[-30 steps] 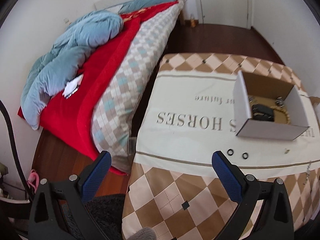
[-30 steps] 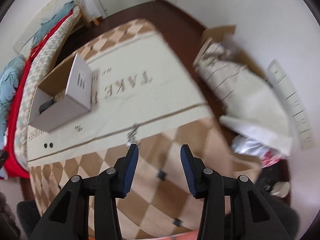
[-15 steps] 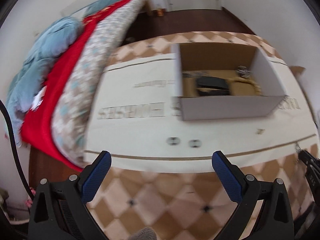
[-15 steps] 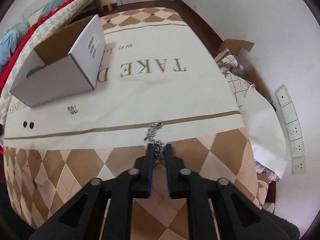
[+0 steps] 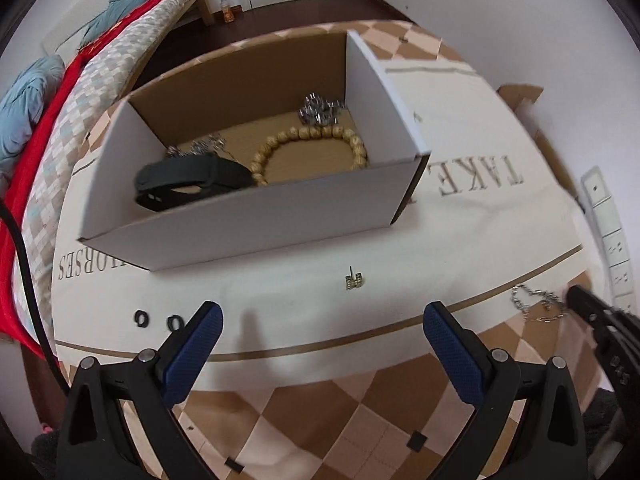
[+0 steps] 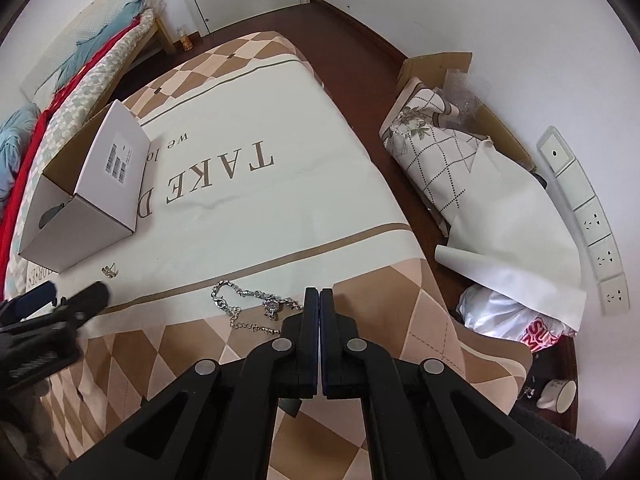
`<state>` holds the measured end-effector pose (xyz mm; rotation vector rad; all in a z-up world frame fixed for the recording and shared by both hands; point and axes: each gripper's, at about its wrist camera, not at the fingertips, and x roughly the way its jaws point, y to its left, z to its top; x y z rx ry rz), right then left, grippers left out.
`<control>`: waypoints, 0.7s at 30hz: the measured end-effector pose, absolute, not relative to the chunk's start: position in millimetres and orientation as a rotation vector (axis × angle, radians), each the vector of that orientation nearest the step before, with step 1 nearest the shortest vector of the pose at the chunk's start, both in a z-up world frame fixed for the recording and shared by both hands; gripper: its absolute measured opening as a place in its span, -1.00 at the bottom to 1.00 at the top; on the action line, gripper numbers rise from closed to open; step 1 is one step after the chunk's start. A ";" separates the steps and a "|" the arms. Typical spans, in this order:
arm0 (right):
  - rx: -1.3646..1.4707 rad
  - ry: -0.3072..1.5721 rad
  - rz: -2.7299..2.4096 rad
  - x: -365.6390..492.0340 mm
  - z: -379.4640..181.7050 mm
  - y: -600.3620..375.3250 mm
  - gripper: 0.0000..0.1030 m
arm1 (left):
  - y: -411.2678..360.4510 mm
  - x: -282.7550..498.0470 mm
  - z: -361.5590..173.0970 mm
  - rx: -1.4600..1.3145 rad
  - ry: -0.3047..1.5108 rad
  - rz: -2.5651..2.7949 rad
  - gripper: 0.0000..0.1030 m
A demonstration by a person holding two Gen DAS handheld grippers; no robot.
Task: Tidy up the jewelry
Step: 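Grasp the silver heart chain on the cloth with the right tool, then grasp the small gold stud earring with the left tool while the right tool lifts the heart chain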
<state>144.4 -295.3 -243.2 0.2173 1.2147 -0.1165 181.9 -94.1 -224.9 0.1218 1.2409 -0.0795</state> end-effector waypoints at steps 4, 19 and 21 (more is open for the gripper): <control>0.220 1.216 -0.114 144.7 -244.0 -296.3 -1.00 | -95.2 187.0 -236.3 0.107 1.253 -0.074 0.63; 0.195 1.224 -0.109 150.5 -247.1 -289.1 -1.00 | -108.4 198.2 -230.9 0.121 1.171 -0.126 -0.88; 0.197 1.226 -0.106 151.0 -247.0 -287.8 -1.00 | -109.9 197.0 -230.9 0.132 1.165 -0.126 -0.88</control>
